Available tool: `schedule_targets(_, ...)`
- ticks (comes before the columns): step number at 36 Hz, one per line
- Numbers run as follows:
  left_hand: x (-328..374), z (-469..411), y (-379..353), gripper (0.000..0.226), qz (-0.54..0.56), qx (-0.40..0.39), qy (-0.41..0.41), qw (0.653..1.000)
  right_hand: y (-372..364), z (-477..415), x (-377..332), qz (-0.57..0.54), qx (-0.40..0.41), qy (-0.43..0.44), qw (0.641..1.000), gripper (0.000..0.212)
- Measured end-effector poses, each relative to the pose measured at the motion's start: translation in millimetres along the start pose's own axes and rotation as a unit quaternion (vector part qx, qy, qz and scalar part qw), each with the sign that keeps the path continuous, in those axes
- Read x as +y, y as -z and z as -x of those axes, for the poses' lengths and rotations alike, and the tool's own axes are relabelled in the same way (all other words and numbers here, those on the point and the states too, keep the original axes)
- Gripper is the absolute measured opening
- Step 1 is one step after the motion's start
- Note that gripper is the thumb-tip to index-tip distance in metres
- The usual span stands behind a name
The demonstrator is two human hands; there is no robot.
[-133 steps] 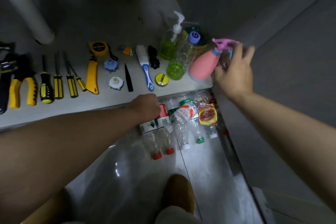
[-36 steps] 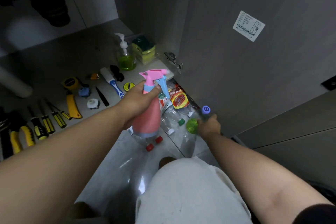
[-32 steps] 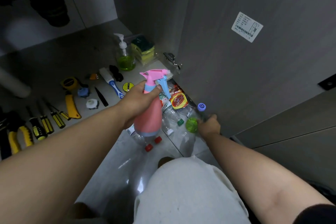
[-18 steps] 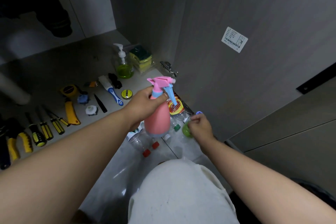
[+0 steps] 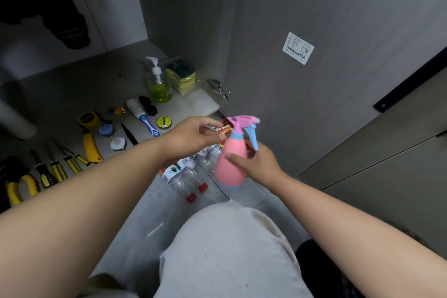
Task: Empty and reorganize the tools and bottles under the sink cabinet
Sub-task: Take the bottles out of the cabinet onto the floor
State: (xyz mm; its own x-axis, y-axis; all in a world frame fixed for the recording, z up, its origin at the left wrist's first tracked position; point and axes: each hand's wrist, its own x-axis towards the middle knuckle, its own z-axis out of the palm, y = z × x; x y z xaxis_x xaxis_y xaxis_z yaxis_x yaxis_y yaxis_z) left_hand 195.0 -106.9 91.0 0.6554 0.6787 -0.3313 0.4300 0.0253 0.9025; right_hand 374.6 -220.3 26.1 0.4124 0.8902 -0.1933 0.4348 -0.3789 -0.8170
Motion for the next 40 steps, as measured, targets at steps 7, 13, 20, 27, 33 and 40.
schedule_targets(7, -16, 1, 8, 0.021, -0.073, 0.027, 0.045, 0.996, -2, 17, 92, 0.059, 0.077, -0.104, 0.990, 0.040)
schedule_targets(13, -21, -1, 4, 0.022, -0.118, 0.003, 0.074, 0.990, -10, 15, 138, 0.106, 0.129, -0.145, 0.975, 0.017)
schedule_targets(20, -23, -15, -3, 0.022, -0.124, -0.019, 0.086, 0.988, -12, 6, 146, 0.120, 0.170, -0.183, 0.961, 0.021)
schedule_targets(27, -27, -26, -8, 0.013, -0.121, -0.014, 0.084, 0.989, -7, 8, 143, 0.067, 0.248, -0.179, 0.950, 0.010)
schedule_targets(33, -29, -27, -14, 0.007, -0.122, -0.033, 0.082, 0.989, -9, 10, 158, 0.028, 0.208, -0.264, 0.941, 0.029)
schedule_targets(40, -34, -26, -12, 0.016, -0.113, -0.037, 0.086, 0.989, -13, 10, 163, -0.117, 0.155, -0.312, 0.930, 0.037)
